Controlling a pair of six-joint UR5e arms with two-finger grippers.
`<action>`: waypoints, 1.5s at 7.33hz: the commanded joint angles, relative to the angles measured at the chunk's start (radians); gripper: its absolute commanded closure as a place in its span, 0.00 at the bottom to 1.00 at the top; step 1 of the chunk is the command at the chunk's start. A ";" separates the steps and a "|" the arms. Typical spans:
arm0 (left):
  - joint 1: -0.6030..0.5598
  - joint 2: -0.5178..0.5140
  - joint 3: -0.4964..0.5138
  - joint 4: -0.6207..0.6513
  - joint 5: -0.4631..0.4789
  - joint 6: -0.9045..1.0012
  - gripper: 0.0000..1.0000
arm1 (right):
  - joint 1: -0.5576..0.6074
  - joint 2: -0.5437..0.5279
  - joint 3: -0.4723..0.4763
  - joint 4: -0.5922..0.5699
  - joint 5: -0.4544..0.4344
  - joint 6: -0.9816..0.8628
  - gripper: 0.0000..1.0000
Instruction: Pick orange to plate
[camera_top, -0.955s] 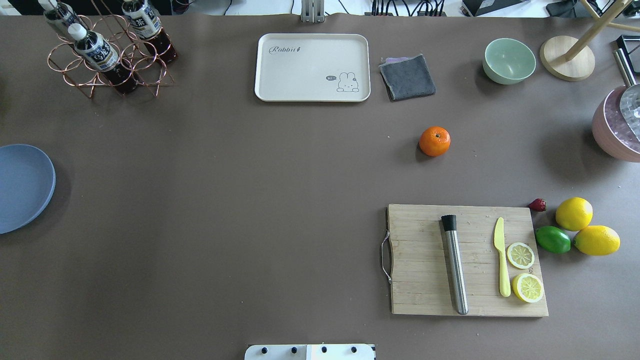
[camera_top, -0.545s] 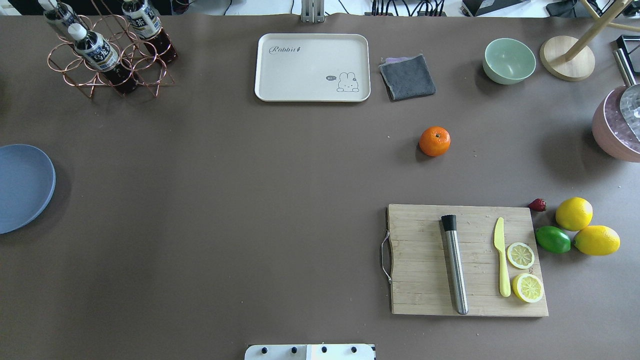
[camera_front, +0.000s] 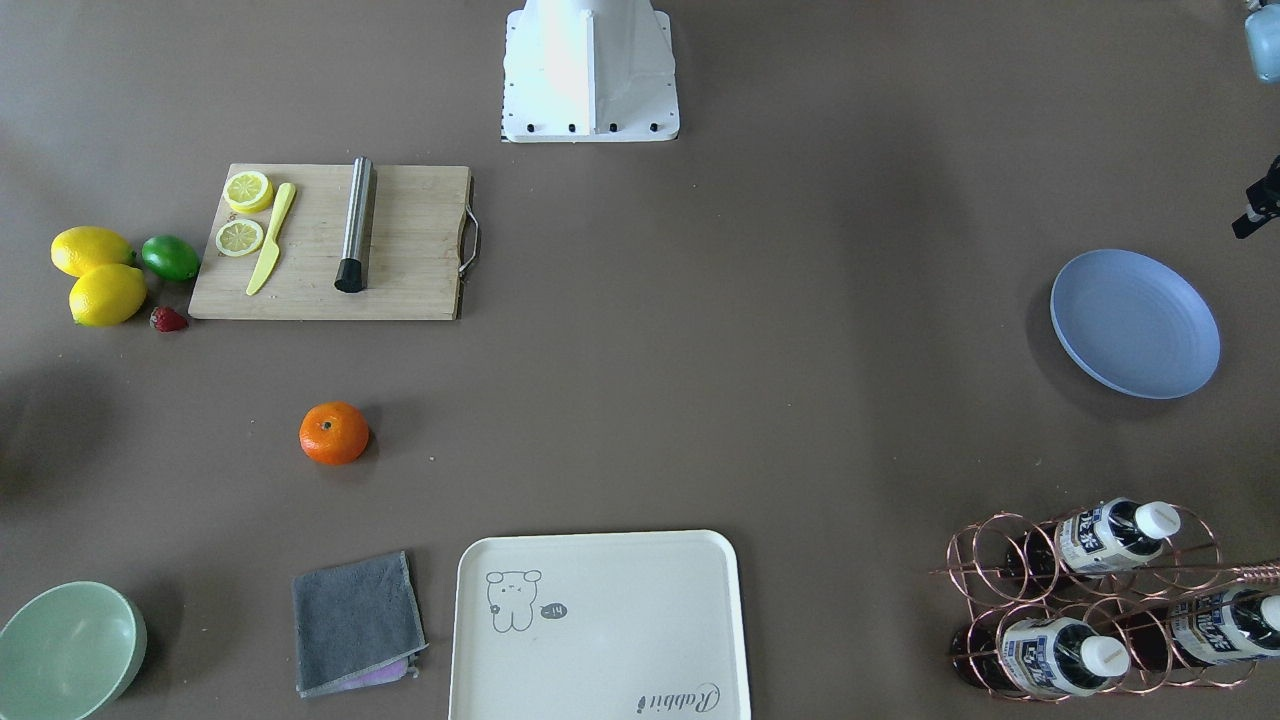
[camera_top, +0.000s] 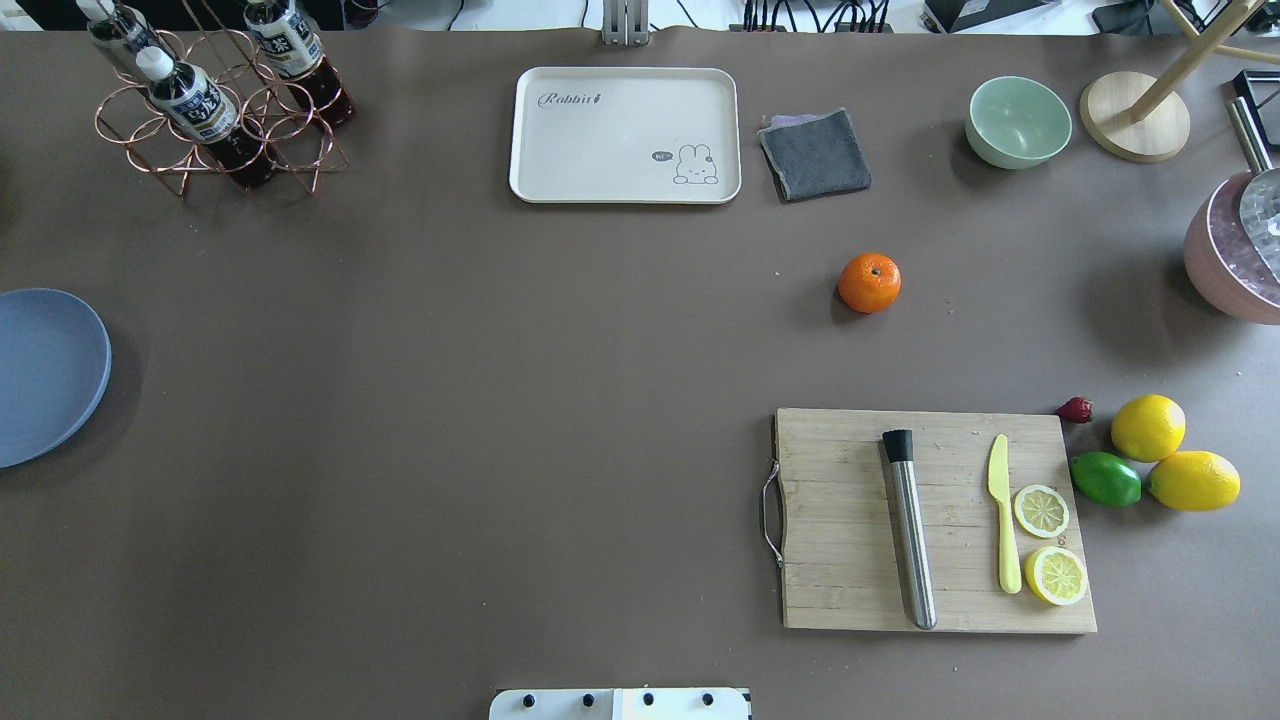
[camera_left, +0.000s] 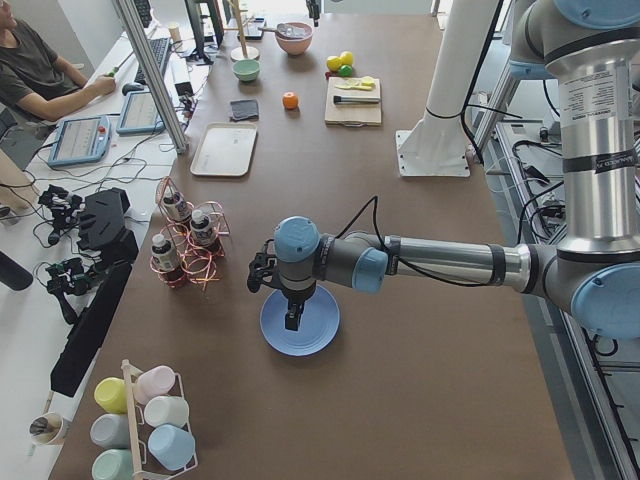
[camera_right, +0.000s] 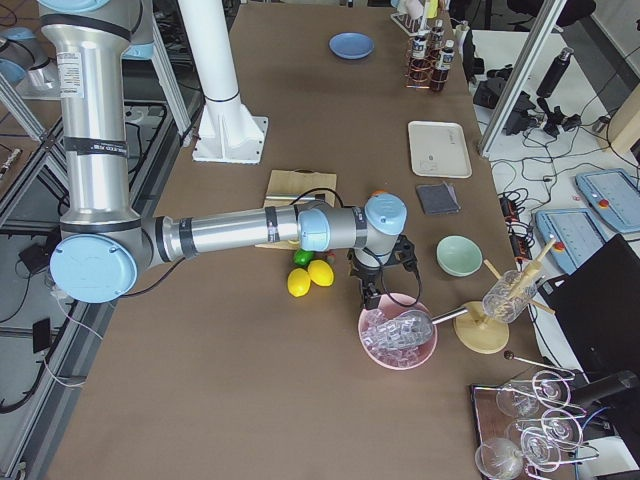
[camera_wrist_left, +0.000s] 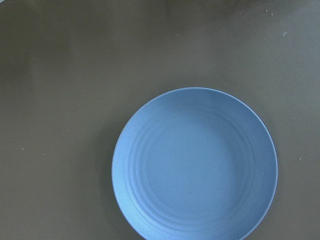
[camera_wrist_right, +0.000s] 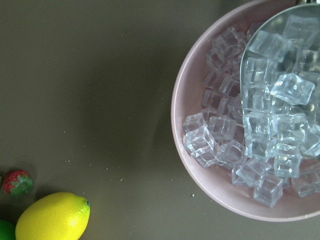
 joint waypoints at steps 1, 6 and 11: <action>0.000 0.024 0.016 -0.040 0.003 0.003 0.02 | -0.005 0.002 0.001 0.000 0.003 0.004 0.00; 0.006 -0.060 0.274 -0.217 0.063 -0.003 0.03 | -0.031 0.005 0.000 0.000 0.004 0.004 0.00; 0.090 -0.156 0.481 -0.419 0.103 -0.121 0.03 | -0.061 0.003 -0.001 0.001 0.033 0.000 0.00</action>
